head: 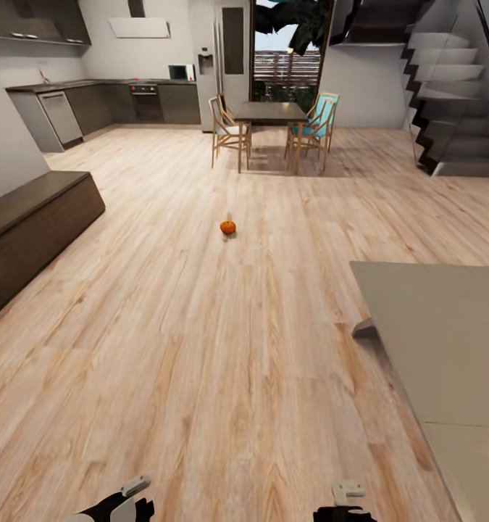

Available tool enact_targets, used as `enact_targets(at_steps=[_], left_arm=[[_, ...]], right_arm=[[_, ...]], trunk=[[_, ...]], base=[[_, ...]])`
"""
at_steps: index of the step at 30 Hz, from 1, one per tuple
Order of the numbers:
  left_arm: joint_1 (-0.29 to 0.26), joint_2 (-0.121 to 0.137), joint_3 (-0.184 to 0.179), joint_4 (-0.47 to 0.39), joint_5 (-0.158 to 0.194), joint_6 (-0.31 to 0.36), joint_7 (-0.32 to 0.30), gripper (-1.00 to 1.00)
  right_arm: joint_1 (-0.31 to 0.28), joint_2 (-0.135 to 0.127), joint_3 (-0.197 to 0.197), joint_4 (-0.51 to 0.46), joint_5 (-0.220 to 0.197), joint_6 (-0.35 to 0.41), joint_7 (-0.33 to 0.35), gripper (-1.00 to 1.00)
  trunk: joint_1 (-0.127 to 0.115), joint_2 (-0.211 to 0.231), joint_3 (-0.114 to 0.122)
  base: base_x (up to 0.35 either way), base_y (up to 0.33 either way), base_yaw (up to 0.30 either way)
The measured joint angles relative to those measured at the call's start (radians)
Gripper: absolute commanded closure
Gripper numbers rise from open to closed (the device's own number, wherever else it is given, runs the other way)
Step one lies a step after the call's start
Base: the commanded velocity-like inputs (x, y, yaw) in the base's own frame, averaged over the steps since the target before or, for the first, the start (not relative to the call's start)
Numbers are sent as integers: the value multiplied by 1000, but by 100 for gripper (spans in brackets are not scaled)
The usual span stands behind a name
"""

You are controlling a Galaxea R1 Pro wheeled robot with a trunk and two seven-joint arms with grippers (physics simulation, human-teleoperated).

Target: Place each of the two pumpkins and all three candles from the living room inside a cabinet in the living room (use any cabinet), then make sure every cabinet is closed, and position the cauldron so it is next to a table in the living room.

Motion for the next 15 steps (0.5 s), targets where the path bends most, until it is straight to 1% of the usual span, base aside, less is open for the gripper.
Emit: enact_targets(at_steps=[6,10,15], left_arm=[[0,0,0,0,0,0,0,-100],[0,0,0,0,0,0,0,-100],[0,0,0,0,0,0,0,-100]], right_arm=[[5,0,0,9,-1,-35,1,-100],[9,1,0,12,0,-38,1,-100],[11,1,0,12,1,-39,2,-100]], trunk=[[0,0,7],[0,0,11],[0,0,17]], base=[[330,0,227],[330,0,226],[246,0,226]])
